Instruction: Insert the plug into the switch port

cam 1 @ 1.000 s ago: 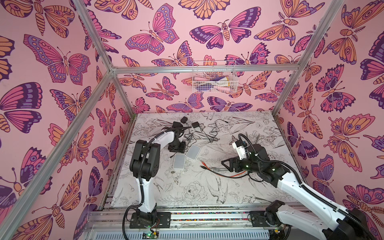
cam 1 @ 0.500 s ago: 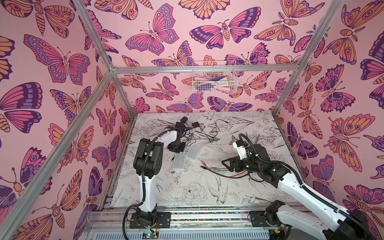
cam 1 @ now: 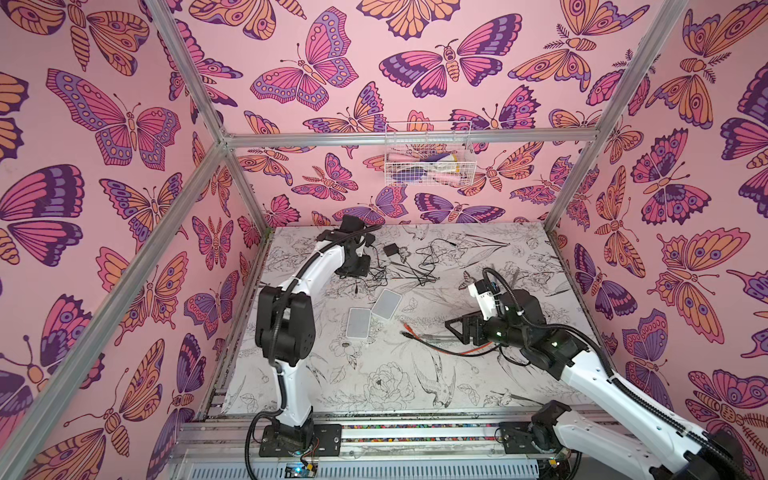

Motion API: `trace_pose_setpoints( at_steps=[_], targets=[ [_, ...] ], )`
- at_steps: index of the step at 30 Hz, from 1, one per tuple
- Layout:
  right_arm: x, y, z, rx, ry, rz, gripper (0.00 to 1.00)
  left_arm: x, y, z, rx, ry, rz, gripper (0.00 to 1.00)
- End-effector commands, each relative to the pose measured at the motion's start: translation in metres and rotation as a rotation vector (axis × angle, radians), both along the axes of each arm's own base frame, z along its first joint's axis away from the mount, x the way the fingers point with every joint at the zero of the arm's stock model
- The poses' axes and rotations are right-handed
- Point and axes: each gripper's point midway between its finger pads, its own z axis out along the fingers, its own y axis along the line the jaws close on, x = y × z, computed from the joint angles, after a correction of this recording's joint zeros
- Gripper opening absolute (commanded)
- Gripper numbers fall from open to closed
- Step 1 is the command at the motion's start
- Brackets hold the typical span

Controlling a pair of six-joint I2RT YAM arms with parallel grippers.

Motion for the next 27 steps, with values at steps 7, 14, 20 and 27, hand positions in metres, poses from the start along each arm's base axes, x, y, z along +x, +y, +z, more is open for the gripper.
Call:
trace_pose_setpoints(
  at_steps=[7,14,20,27],
  targets=[
    [-0.026,0.042,0.038,0.177,-0.024,0.256,0.79,-0.059,-0.047,0.036,-0.391,0.002,-0.027,0.00],
    [-0.018,0.076,0.030,0.147,0.020,0.335,0.81,-0.094,-0.073,0.048,-0.604,-0.034,-0.054,0.00],
    [-0.003,0.107,0.011,0.110,0.054,0.355,0.74,-0.119,-0.082,0.054,-0.697,-0.042,-0.070,0.00],
    [0.015,0.133,0.009,0.162,0.074,0.366,0.60,-0.138,-0.080,0.058,-0.745,-0.069,-0.069,0.00]
  ],
)
